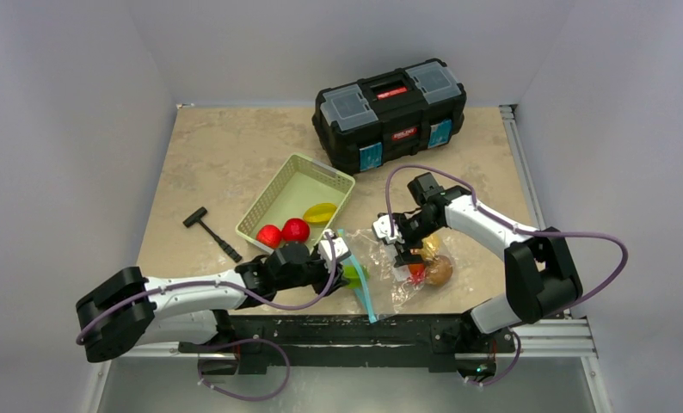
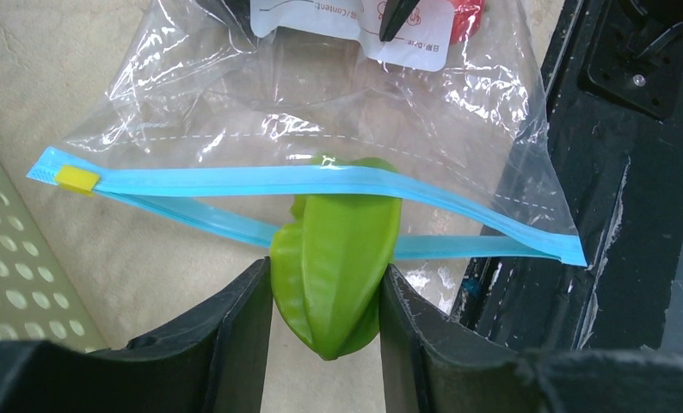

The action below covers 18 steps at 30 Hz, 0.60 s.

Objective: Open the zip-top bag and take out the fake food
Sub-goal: Pick up the fake fruit from the zipper food storage bag.

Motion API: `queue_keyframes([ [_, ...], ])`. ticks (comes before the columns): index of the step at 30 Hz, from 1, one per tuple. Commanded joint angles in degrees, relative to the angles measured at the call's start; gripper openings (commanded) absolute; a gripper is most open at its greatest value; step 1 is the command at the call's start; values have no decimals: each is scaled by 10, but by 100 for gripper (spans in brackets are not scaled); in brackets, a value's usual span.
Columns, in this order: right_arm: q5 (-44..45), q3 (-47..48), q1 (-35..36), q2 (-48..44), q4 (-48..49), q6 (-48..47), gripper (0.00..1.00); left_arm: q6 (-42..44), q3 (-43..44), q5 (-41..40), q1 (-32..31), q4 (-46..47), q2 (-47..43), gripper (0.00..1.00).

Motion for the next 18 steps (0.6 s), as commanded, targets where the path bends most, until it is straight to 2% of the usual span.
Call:
queue_keyframes([
  [1, -5, -3, -2, -14, 2, -14, 82, -13, 22, 6, -2, -33, -32, 0],
  [18, -6, -3, -2, -13, -1, -17, 82, -24, 14, -19, -1, -172, -173, 0],
])
